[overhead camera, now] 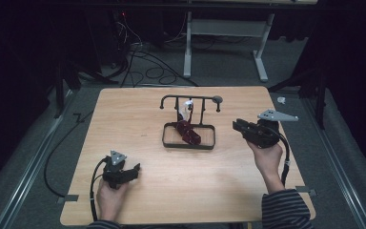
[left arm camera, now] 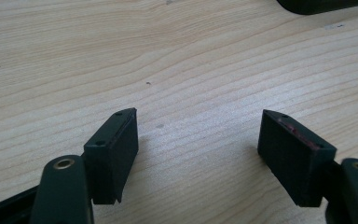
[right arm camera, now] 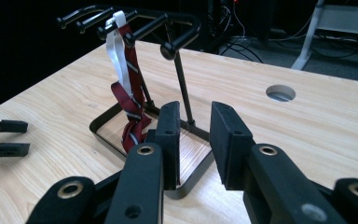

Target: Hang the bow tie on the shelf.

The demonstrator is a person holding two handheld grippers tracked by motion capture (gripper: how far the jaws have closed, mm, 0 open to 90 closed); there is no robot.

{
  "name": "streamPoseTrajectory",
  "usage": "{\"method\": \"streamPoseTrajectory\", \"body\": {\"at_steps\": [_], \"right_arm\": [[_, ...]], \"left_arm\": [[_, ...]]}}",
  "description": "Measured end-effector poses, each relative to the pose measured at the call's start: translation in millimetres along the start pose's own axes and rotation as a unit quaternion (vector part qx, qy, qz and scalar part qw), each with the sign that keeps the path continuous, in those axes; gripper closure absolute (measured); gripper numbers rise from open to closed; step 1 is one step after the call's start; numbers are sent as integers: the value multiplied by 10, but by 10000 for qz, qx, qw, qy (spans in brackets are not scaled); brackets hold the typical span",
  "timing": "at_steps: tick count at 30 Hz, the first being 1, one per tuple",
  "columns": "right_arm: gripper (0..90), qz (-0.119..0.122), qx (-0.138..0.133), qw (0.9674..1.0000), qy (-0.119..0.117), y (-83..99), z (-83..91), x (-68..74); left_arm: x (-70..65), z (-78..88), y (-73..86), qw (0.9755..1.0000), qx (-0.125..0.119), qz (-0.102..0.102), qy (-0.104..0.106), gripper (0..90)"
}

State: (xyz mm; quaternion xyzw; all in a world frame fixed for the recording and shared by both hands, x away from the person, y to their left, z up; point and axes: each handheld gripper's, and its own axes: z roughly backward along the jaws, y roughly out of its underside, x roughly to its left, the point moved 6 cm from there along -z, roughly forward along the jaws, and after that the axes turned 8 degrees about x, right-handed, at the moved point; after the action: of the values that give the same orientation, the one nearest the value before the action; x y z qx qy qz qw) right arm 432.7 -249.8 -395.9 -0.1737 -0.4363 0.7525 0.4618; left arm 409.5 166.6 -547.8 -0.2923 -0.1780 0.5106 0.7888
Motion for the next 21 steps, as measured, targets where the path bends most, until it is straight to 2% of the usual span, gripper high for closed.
{"method": "streamPoseTrajectory", "body": {"at_steps": [21], "right_arm": [[746,-213,93,9997,63,381,110,-61]], "left_arm": [[0,0,0,10000,1,0,3,292]]}}
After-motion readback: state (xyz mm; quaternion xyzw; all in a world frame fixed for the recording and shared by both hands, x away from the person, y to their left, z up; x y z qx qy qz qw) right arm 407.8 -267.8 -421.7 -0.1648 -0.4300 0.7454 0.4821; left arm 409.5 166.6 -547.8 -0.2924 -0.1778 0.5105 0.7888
